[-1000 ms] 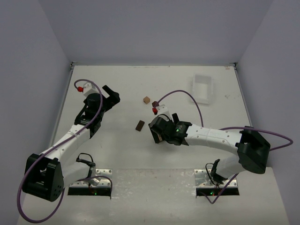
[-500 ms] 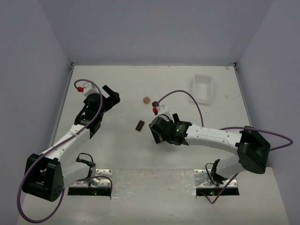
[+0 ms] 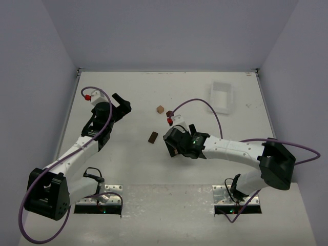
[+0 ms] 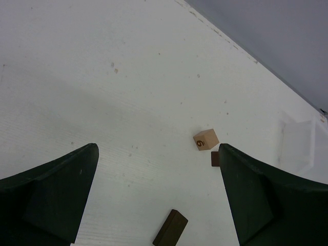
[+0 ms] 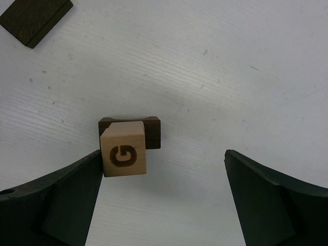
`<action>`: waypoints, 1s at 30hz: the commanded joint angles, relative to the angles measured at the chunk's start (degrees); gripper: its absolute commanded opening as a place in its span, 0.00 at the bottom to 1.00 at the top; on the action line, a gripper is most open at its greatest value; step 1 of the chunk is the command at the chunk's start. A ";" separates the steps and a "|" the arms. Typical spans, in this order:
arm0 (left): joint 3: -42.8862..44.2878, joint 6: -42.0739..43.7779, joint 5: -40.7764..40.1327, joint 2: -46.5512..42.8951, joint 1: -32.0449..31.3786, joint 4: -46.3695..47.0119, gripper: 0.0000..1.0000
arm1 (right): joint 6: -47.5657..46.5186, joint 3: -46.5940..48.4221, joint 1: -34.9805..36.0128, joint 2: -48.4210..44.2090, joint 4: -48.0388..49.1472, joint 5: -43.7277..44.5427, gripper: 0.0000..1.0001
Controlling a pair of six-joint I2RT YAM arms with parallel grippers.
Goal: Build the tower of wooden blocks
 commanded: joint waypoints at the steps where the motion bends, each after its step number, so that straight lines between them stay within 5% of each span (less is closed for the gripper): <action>1: -0.40 0.78 0.30 -1.06 0.12 3.04 1.00 | 1.38 1.20 -0.13 -0.25 -0.33 1.20 0.99; 30: -0.37 0.78 0.57 -0.77 0.06 3.34 1.00 | -1.15 0.59 -0.13 -1.36 7.01 -12.58 0.99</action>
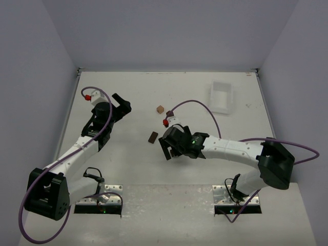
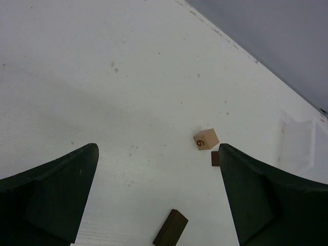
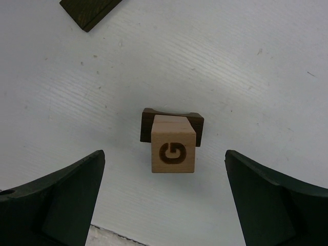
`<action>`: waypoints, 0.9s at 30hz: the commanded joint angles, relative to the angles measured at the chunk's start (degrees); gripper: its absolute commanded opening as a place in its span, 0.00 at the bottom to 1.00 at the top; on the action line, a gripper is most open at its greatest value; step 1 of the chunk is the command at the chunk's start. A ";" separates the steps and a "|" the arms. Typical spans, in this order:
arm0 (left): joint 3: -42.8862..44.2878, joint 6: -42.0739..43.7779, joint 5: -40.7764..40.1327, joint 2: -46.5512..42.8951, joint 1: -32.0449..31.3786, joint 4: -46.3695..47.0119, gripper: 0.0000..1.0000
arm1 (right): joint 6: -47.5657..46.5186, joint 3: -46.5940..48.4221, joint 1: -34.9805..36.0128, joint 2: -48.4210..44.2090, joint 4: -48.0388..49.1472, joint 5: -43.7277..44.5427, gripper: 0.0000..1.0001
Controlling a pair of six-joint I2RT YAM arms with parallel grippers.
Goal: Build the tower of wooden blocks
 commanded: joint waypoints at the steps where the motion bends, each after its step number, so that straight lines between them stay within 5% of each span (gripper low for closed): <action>1: -0.33 0.78 0.48 -0.80 0.08 3.25 1.00 | 0.63 0.41 -0.13 -2.22 3.54 -3.35 0.99; 27: -0.42 0.70 0.79 -0.62 0.12 3.38 1.00 | 2.40 -0.57 -0.12 -3.59 4.69 -6.19 0.99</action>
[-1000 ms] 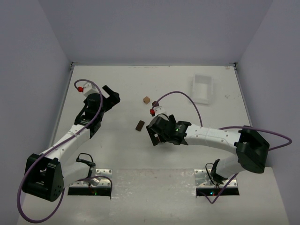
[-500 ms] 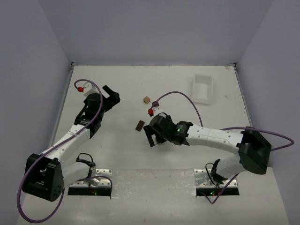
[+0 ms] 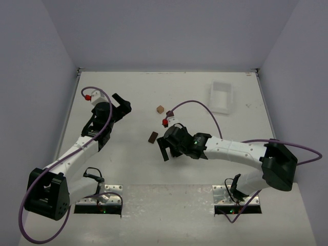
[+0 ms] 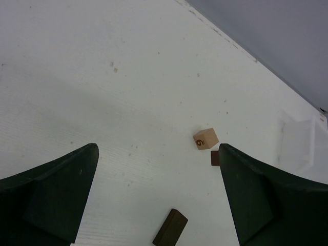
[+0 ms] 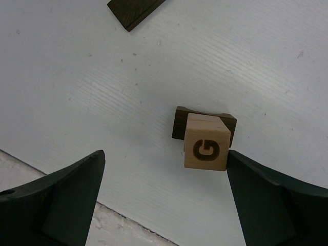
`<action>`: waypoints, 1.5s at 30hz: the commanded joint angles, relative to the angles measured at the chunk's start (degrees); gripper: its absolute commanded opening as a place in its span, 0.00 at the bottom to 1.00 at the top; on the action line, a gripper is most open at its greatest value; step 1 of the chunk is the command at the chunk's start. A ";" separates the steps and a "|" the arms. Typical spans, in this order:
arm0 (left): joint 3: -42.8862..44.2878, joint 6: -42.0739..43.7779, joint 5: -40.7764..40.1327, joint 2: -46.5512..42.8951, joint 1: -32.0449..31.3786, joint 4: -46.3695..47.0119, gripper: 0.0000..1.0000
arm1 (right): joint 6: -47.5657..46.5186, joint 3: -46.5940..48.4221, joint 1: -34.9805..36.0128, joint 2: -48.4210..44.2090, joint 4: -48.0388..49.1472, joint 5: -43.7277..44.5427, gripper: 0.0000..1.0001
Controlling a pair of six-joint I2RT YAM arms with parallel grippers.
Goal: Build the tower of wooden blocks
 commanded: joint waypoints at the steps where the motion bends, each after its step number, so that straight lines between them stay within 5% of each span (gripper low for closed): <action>1: -0.42 0.75 0.61 -0.54 0.12 3.38 1.00 | 1.37 0.22 -0.05 -1.89 1.33 0.60 0.99; 18: -0.37 0.76 0.61 -0.36 0.12 3.52 1.00 | 2.18 0.03 -0.04 -2.17 1.33 -0.30 0.99; 34: 0.58 1.70 2.45 1.40 0.12 3.49 1.00 | 0.29 2.16 -0.64 -2.32 -1.35 10.19 0.99; 45: 12.89 11.61 21.12 15.60 -2.63 3.30 1.00 | -10.90 0.13 -12.76 -10.09 8.35 -4.14 0.99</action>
